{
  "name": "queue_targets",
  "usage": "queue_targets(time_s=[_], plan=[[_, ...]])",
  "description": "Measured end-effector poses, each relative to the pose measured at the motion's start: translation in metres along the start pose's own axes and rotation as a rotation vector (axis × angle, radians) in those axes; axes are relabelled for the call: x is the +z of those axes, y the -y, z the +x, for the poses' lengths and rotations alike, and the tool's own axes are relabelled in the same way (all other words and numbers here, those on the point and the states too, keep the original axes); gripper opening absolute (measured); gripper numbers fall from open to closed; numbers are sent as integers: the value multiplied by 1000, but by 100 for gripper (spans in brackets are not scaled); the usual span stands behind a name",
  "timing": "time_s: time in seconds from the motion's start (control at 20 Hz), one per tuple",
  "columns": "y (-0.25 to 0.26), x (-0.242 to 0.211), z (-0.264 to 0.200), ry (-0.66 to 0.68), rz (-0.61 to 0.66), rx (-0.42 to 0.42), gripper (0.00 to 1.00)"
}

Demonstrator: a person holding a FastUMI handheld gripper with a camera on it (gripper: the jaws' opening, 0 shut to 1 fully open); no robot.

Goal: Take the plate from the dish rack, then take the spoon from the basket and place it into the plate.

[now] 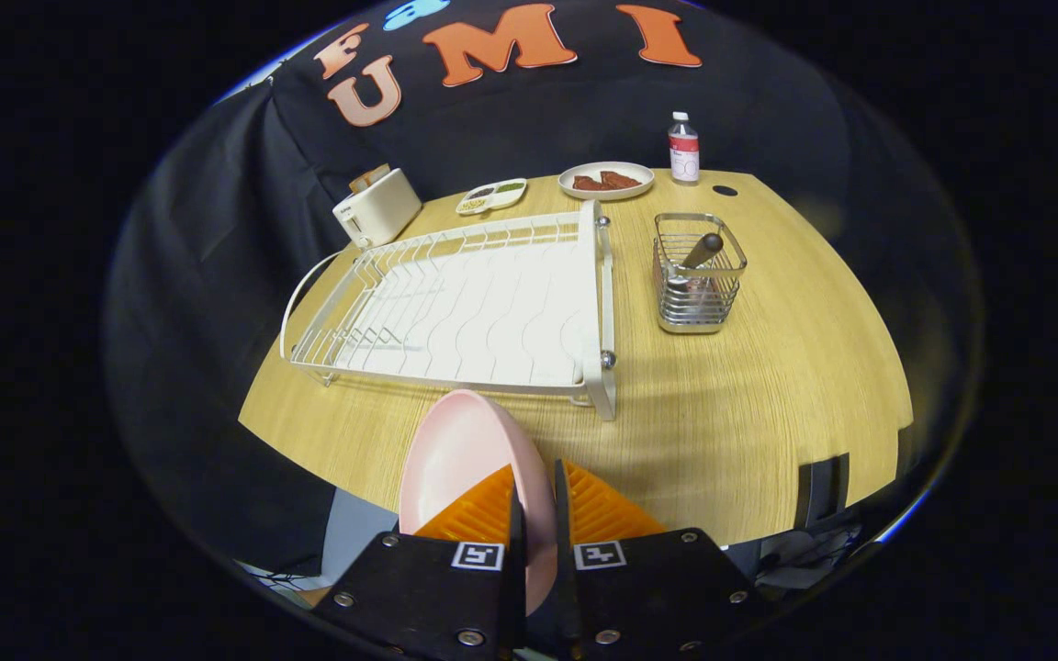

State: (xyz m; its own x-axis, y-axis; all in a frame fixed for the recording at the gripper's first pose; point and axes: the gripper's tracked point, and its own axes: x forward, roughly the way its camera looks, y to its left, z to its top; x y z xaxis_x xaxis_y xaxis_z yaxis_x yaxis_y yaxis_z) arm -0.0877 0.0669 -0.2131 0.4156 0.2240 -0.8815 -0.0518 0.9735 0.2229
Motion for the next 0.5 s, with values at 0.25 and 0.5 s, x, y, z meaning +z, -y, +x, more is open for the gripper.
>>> queue_targets(time_s=[0.25, 0.5], plan=[[6, -10, 15, -25, 18, 3, 13], [19, -17, 31, -51, 36, -20, 13]])
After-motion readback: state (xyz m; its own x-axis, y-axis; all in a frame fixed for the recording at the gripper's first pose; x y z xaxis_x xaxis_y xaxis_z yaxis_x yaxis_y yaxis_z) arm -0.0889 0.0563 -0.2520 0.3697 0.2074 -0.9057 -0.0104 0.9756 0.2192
